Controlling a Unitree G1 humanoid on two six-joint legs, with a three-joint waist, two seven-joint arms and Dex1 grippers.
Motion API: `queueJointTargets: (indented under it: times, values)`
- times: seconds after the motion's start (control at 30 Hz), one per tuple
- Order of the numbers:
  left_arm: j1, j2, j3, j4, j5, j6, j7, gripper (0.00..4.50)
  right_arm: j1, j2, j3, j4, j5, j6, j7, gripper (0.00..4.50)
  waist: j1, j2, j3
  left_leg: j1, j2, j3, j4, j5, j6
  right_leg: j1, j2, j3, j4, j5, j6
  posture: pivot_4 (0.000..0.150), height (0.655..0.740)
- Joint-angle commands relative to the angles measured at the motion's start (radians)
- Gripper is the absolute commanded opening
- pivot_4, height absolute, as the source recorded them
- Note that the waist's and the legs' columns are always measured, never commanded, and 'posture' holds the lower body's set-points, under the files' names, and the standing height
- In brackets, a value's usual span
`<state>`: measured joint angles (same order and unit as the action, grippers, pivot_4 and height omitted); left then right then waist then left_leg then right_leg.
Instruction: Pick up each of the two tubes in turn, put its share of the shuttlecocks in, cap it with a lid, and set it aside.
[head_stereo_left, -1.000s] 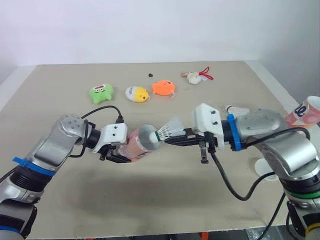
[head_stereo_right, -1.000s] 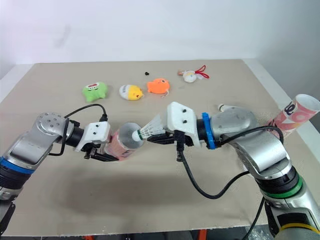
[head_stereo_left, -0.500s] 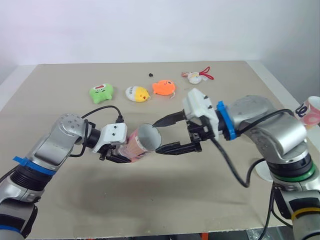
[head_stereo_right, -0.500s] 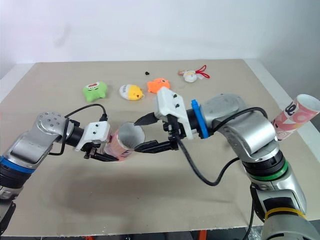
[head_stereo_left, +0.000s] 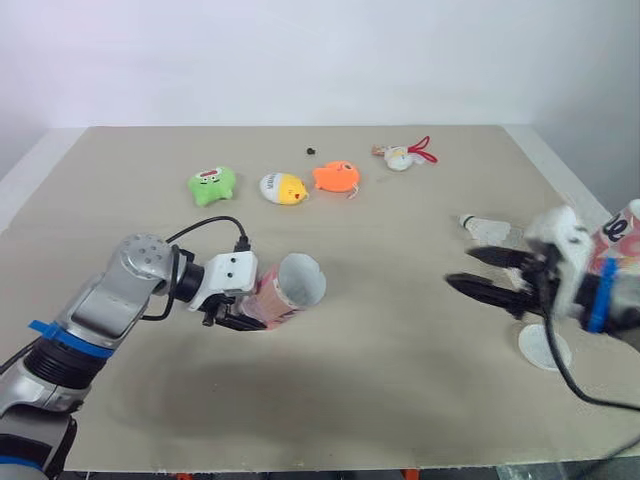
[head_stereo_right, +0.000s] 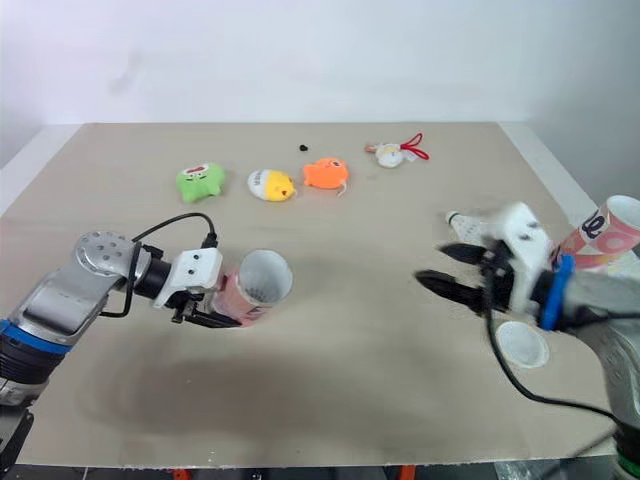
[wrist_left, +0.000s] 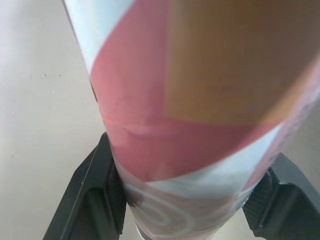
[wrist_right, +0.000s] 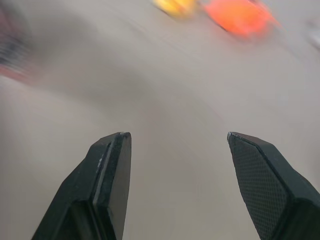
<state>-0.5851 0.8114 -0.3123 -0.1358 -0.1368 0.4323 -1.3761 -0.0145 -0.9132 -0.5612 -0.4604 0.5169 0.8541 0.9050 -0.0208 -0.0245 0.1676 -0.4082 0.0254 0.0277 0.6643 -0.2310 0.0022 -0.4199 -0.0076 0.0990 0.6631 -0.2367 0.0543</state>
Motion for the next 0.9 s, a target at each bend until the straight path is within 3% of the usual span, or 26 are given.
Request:
queueJointTargets:
  times: [0.03, 0.2, 0.9]
  values:
    - [0.008, -0.021, -0.045, 0.009, 0.007, -0.008, -0.011, 2.43, 0.122, 0.020, -0.129, 0.062, -0.057, -0.070, -0.018, 3.32, -0.001, -0.001, 0.000, 0.001, 0.000, 0.000, 0.001, 0.000, 0.000, 0.001, 0.000, 0.000, 0.000, 0.000, 0.000, 0.150, 0.7400]
    - [0.005, -0.036, -0.049, 0.018, 0.014, -0.009, -0.011, 2.43, 0.176, 0.051, -0.145, 0.196, -0.101, -0.148, -0.070, 3.32, -0.003, 0.002, -0.001, 0.002, 0.000, 0.001, 0.004, 0.000, 0.000, 0.003, 0.000, 0.002, 0.000, 0.000, -0.002, 0.150, 0.7400]
    - [0.016, -0.041, -0.035, 0.005, 0.024, 0.010, -0.003, 2.43, -0.139, 0.080, 0.137, 0.590, -0.165, -0.298, -0.174, 3.32, -0.003, 0.003, -0.002, 0.003, -0.005, 0.001, 0.006, 0.000, 0.002, 0.006, -0.002, 0.007, -0.001, -0.001, 0.002, 0.150, 0.7400]
